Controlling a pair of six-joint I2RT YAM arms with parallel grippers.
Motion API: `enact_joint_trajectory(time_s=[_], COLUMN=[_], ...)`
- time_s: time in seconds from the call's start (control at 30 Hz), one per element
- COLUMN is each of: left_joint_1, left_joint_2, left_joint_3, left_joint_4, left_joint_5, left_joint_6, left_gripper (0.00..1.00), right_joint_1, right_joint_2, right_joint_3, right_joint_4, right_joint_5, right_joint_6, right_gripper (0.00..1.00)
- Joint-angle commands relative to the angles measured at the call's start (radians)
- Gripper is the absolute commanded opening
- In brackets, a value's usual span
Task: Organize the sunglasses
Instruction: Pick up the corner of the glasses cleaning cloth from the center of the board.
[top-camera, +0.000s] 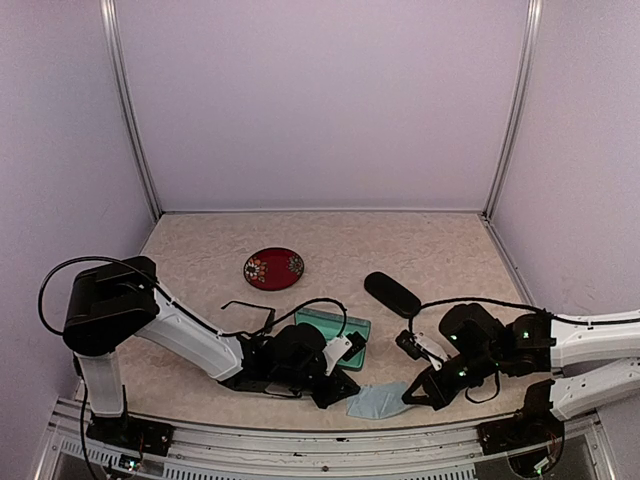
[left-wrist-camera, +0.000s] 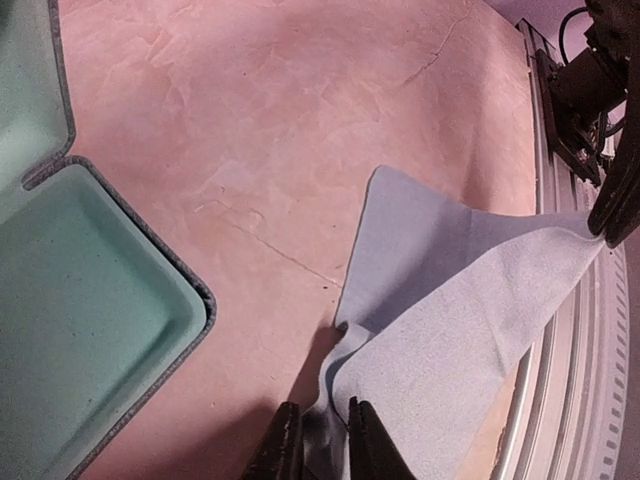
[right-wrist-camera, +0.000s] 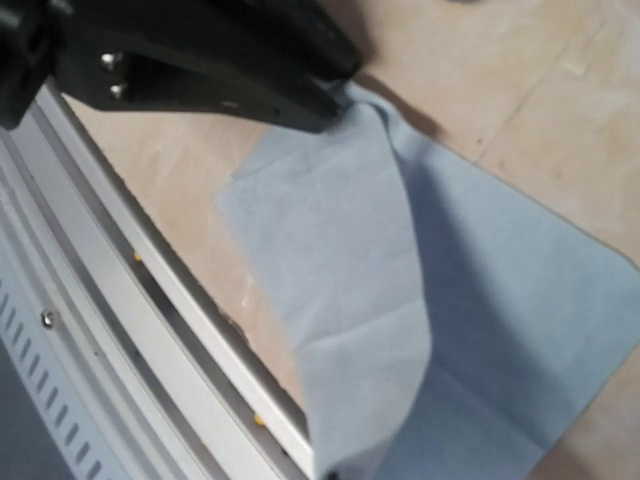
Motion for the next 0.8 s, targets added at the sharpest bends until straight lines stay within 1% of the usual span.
enact_joint_trajectory(time_s=[0.0,0.13,0.23,0.33,0.6,0.77], left_joint_1=[-0.001,-0.002,-0.002,-0.013,-0.029,-0.033], left_joint_2=[-0.01,-0.044,-0.067,-0.072,0.006,0.008], left_joint_3=[0.014,-0.001,-0.015,-0.013,0.051,0.052], left_joint_4=[-0.016,-0.014,0.005,0.023,0.03,0.09], left_joint_5=[-0.044,-0.077,-0.069,-0.042,0.016,0.08], left_joint_6=[-0.016,-0.016,-0.016,-0.016,-0.005,0.037], left_gripper=[0.21,0.31,0.38,0.41,0.39,0.41], right_joint_1=[-0.003,-0.003,-0.003,-0.003,-0.003,-0.003], right_joint_2=[0.015,0.02,0.029,0.038,0.036,-0.032], right_joint_3=[-0.021,-0.02,-0.016,-0.01,0.003,-0.009], right_joint_4=[0.05,0.053,0.052,0.053,0.051,0.079], right_joint_5=[-0.03,-0.031,-0.028,-0.027,-0.024,-0.049], right_joint_6=[0.016,0.014,0.01,0.005,-0.004,0.007], right_gripper=[0.0,0.0,0.0,0.0,0.0,0.0])
